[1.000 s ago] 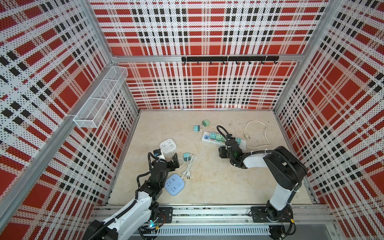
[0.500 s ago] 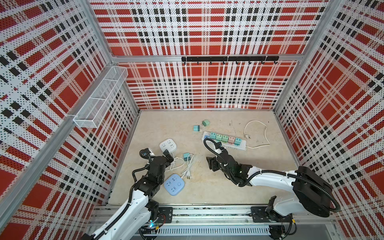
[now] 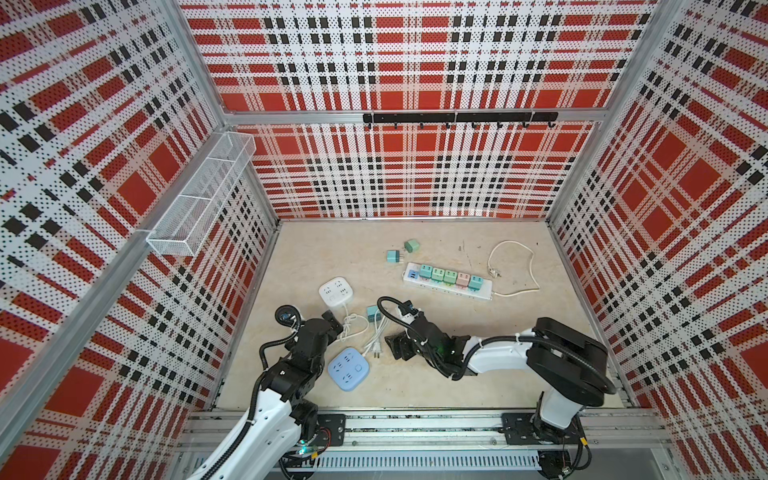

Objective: Insert the plug
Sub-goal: 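Move the right gripper toward the loose teal adapter near the white cube socket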

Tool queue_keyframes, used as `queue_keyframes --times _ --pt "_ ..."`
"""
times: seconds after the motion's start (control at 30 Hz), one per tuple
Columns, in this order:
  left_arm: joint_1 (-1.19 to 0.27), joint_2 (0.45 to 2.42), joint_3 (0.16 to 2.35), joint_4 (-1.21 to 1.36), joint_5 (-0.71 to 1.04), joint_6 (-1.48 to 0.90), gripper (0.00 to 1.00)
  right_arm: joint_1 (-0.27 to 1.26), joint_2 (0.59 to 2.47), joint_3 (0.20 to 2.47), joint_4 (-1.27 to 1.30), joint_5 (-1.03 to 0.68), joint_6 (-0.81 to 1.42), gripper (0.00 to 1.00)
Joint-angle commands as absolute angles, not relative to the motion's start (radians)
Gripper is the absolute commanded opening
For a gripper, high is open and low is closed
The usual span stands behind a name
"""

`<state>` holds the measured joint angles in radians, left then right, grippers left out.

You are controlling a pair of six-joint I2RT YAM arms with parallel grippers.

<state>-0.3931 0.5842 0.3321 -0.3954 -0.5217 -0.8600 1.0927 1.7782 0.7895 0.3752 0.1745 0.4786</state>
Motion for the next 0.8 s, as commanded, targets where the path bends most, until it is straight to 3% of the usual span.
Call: queue_keyframes --times 0.0,0.17,0.37,0.4,0.43,0.63,0.77 --pt "-0.385 0.582 0.329 -0.383 -0.523 -0.857 0.99 1.098 1.825 0.832 0.511 0.059 0.531 0.83" --pt "-0.384 0.612 0.318 -0.334 -0.511 -0.840 0.99 1.114 1.837 0.852 0.494 0.068 0.523 0.86" --pt "-0.350 0.634 0.298 -0.265 -0.474 -0.816 0.99 1.187 1.844 0.936 0.347 0.224 0.457 0.86" --pt "-0.314 0.637 0.298 -0.262 -0.432 -0.827 0.99 1.205 1.851 0.961 0.318 0.260 0.554 0.85" --pt "-0.245 0.643 0.298 -0.268 -0.369 -0.839 0.99 1.222 1.860 0.988 0.293 0.292 0.409 0.84" --pt "0.178 0.672 0.266 -0.273 -0.036 -0.853 0.99 1.243 1.938 1.107 0.262 0.259 0.376 0.79" --pt "0.314 0.608 0.254 -0.336 0.020 -0.842 0.99 1.244 2.008 1.198 0.225 0.212 0.362 0.79"
